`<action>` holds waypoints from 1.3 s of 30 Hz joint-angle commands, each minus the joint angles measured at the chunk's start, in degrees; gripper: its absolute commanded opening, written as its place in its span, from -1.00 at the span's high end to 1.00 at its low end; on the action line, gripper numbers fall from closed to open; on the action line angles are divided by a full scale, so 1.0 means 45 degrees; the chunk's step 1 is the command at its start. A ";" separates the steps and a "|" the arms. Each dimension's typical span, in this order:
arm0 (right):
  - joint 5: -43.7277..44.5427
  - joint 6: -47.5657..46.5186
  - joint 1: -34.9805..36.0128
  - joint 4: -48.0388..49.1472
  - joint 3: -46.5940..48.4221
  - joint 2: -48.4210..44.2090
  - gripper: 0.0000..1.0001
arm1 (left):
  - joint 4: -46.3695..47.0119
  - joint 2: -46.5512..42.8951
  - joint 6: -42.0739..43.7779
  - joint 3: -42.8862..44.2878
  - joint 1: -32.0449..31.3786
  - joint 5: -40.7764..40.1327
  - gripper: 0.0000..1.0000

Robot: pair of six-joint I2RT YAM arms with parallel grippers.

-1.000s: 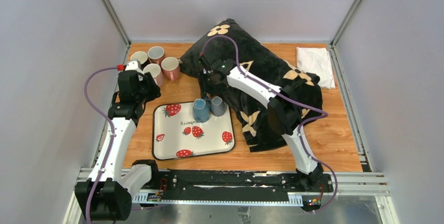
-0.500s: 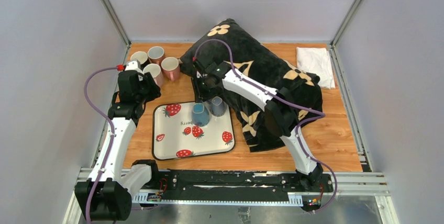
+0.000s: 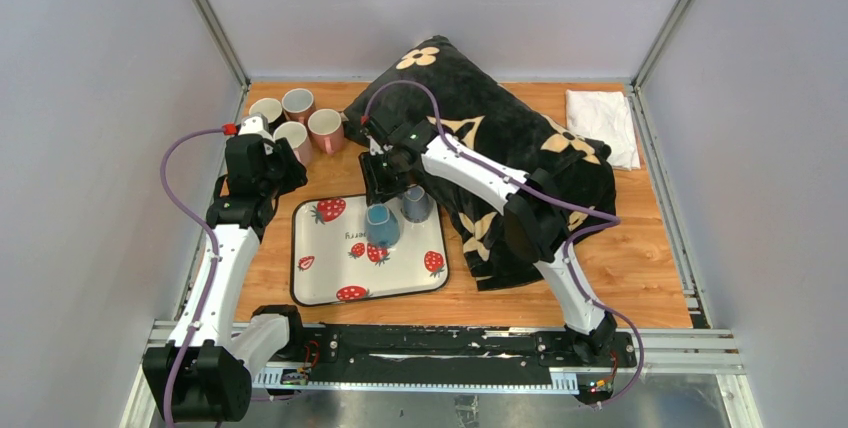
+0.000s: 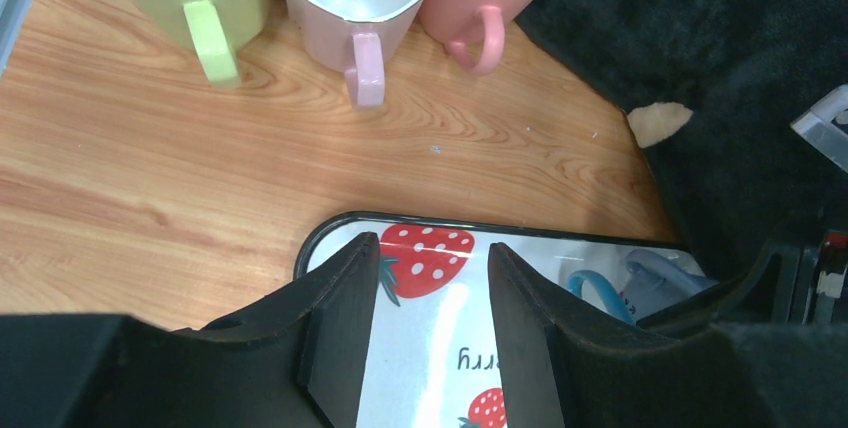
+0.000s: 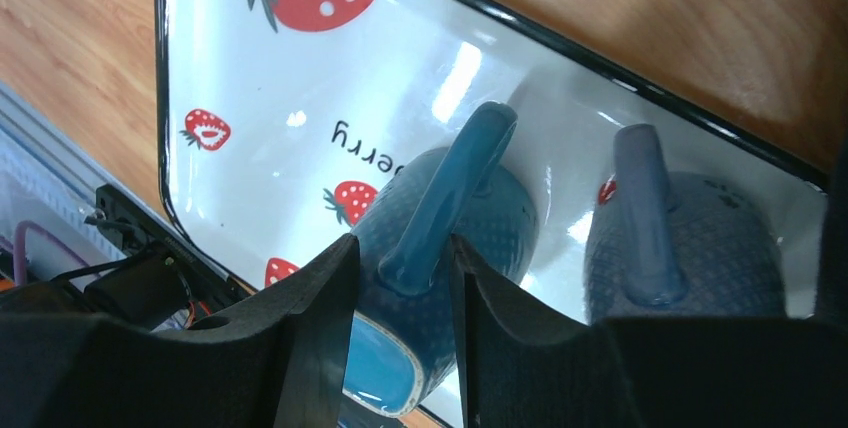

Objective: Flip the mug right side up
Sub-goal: Turn over the cup on the tray.

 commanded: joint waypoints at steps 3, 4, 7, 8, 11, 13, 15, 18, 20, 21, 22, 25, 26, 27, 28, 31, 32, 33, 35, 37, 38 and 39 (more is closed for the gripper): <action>-0.1343 -0.0415 0.0508 -0.0490 0.0374 0.0339 0.11 | 0.0139 -0.0203 -0.0021 0.0053 0.0001 0.0100 -0.02; -0.1489 -0.0453 0.0545 -0.0498 0.0411 0.0350 0.10 | 0.0132 -0.0216 -0.0008 0.0053 0.0017 0.0095 -0.02; -0.2019 -0.0600 0.0649 -0.0488 0.0524 0.0452 0.10 | 0.0124 -0.0235 -0.0006 0.0053 0.0068 -0.0218 -0.02; -0.2235 -0.0672 0.0680 -0.0493 0.0561 0.0494 0.09 | 0.0106 -0.0242 0.0001 0.0053 0.0077 -0.0249 -0.02; -0.2971 -0.0871 0.0762 -0.0483 0.0691 0.0610 0.09 | 0.0083 -0.0273 -0.0001 0.0071 0.0113 -0.0291 -0.02; -0.3524 -0.1013 0.0825 -0.0458 0.0778 0.0706 0.09 | 0.0074 -0.0266 0.0008 0.0065 0.0151 -0.0310 -0.02; -0.4060 -0.1128 0.0897 -0.0380 0.0828 0.0768 0.09 | 0.0054 -0.0246 -0.0006 0.0073 0.0175 -0.0332 -0.02; -0.4959 -0.1265 0.0992 -0.0200 0.0834 0.0806 0.09 | 0.0034 -0.0246 -0.0026 0.0073 0.0177 -0.0391 -0.02; -0.5382 -0.1406 0.1060 -0.0118 0.0814 0.0798 0.09 | 0.0025 -0.0255 -0.0016 0.0073 0.0200 -0.0430 -0.02; -0.5434 -0.1459 0.1088 -0.0095 0.0785 0.0747 0.09 | -0.0009 -0.0259 -0.0025 0.0073 0.0201 -0.0449 -0.02; -0.5357 -0.1524 0.1131 -0.0066 0.0743 0.0645 0.09 | -0.0009 -0.0257 -0.0040 0.0073 0.0196 -0.0452 -0.01; -0.4378 -0.1681 0.1201 0.0047 0.0513 0.0203 0.09 | -0.0004 -0.0272 -0.0045 0.0073 0.0197 -0.0433 -0.02; -0.3724 -0.1688 0.1225 0.0104 0.0386 -0.0004 0.09 | -0.0008 -0.0263 -0.0045 0.0073 0.0196 -0.0447 -0.02; -0.2934 -0.1694 0.1250 0.0177 0.0251 -0.0286 0.09 | -0.0001 -0.0260 -0.0036 0.0073 0.0195 -0.0451 -0.02; -0.2115 -0.1673 0.1271 0.0286 0.0029 -0.0585 0.09 | -0.0005 -0.0276 -0.0044 0.0066 0.0200 -0.0452 -0.02; -0.0643 -0.1608 0.1285 0.1012 -0.0919 -0.1535 0.09 | -0.0028 -0.0299 -0.0045 0.0053 0.0195 -0.0487 -0.02; -0.0410 -0.1567 0.1292 0.1340 -0.1277 -0.1852 0.09 | -0.0033 -0.0320 -0.0045 0.0053 0.0200 -0.0491 -0.02; -0.0252 -0.1535 0.1315 0.1686 -0.1666 -0.2162 0.09 | -0.0031 -0.0333 -0.0045 0.0053 0.0206 -0.0491 -0.02; -0.0073 -0.1580 0.1404 0.2368 -0.2338 -0.2735 0.09 | -0.0019 -0.0318 -0.0045 0.0053 0.0214 -0.0491 -0.02; -0.0083 -0.1817 0.1571 0.2891 -0.2887 -0.3208 0.09 | -0.0033 -0.0319 -0.0043 0.0053 0.0227 -0.0491 -0.02; -0.0191 -0.2005 0.1677 0.3071 -0.3056 -0.3392 0.09 | -0.0031 -0.0320 -0.0045 0.0053 0.0216 -0.0486 -0.02; -0.0307 -0.2278 0.1817 0.3250 -0.3238 -0.3583 0.09 | -0.0033 -0.0318 -0.0045 0.0053 0.0215 -0.0476 -0.02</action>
